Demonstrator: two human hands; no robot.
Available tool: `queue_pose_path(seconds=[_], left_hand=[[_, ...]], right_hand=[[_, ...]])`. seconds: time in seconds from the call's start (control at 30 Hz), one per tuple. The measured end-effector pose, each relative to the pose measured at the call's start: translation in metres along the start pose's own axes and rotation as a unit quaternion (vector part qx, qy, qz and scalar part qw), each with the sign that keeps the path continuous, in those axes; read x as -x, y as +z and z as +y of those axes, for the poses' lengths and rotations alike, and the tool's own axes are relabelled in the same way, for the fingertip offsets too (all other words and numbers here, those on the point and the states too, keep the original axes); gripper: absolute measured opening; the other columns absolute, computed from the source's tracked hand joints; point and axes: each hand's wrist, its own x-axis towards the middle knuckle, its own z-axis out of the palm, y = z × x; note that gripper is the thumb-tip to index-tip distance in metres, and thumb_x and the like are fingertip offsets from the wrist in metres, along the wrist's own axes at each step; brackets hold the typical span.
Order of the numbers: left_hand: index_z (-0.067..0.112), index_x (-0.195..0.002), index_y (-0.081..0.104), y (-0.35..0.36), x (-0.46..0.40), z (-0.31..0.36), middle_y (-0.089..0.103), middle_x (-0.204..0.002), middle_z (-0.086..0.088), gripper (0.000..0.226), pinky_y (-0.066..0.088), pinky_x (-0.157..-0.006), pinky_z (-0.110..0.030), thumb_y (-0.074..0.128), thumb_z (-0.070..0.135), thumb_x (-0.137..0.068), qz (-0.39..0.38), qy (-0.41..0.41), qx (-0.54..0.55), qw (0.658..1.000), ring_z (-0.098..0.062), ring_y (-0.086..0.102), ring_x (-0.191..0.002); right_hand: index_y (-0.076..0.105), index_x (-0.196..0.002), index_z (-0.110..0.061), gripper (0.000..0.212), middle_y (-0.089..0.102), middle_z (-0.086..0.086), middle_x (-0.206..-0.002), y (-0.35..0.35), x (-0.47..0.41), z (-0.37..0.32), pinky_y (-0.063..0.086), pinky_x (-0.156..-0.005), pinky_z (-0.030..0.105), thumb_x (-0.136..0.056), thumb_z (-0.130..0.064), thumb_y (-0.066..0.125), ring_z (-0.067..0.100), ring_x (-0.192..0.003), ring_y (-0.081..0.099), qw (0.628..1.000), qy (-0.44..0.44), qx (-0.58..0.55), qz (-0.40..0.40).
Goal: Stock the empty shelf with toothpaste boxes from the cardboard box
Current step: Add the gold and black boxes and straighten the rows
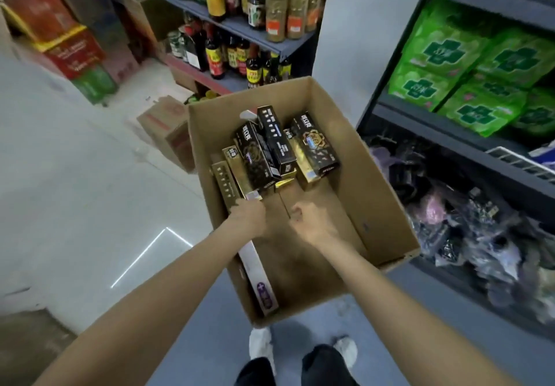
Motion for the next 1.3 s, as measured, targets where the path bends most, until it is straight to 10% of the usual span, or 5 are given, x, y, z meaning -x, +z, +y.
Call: queue_pose_path(seconds=[0.27,0.47,0.6,1.0,1.3], left_hand=[[-0.005,-0.137,0.036,0.016,-0.017,-0.009,0.04,-0.14,-0.02,0.042,0.029,-0.108,-0.046,0.034,0.014,-0.099,-0.047,-0.016,-0.047,0.998,-0.036,0.041,-0.129],[-0.005,-0.123,0.051,0.013,-0.016,-0.015,0.049,-0.13,-0.023,0.032,0.047,-0.093,-0.036,0.047,0.004,-0.093,-0.01,0.001,0.069,0.998,-0.034,0.052,-0.119],[0.0,-0.116,0.054,-0.006,-0.024,-0.008,0.055,-0.123,-0.02,0.027,0.047,-0.083,-0.039,0.045,0.015,-0.095,0.039,0.019,0.177,0.983,-0.036,0.056,-0.111],[-0.004,-0.141,0.018,-0.04,-0.115,0.01,0.03,-0.142,-0.023,0.08,0.035,-0.104,-0.041,0.051,0.049,-0.091,0.136,-0.173,0.419,0.881,-0.035,0.034,-0.13],[-0.001,-0.116,0.053,-0.054,-0.104,0.024,0.063,-0.11,-0.014,0.061,0.052,-0.087,-0.041,0.06,0.047,-0.08,0.201,-0.124,0.614,0.753,-0.03,0.061,-0.101]], right_hand=[[0.042,-0.134,-0.018,0.073,0.061,0.005,-0.121,0.098,-0.025,-0.014,0.05,-0.09,0.039,-0.073,-0.041,0.074,0.026,-0.107,0.059,0.982,-0.01,0.031,-0.188],[0.054,-0.101,-0.013,0.021,0.059,0.012,-0.094,0.104,-0.032,-0.011,0.048,-0.081,0.038,-0.084,-0.021,0.062,0.028,-0.087,0.056,0.991,-0.02,-0.025,-0.133],[0.053,-0.092,-0.01,0.033,0.064,0.023,-0.094,0.078,-0.039,0.008,0.053,-0.077,0.044,-0.071,-0.033,0.063,0.036,-0.088,0.063,0.994,0.032,-0.09,-0.043],[0.046,-0.11,-0.011,0.031,0.062,0.007,-0.111,-0.012,-0.052,0.016,0.054,-0.085,0.04,-0.085,-0.021,0.06,0.023,-0.095,0.063,0.982,0.081,-0.159,0.06],[0.037,-0.116,-0.011,0.034,0.059,0.004,-0.11,-0.069,-0.055,0.007,0.049,-0.083,0.039,-0.088,-0.021,0.054,0.024,-0.099,0.06,0.955,0.029,-0.247,0.159]])
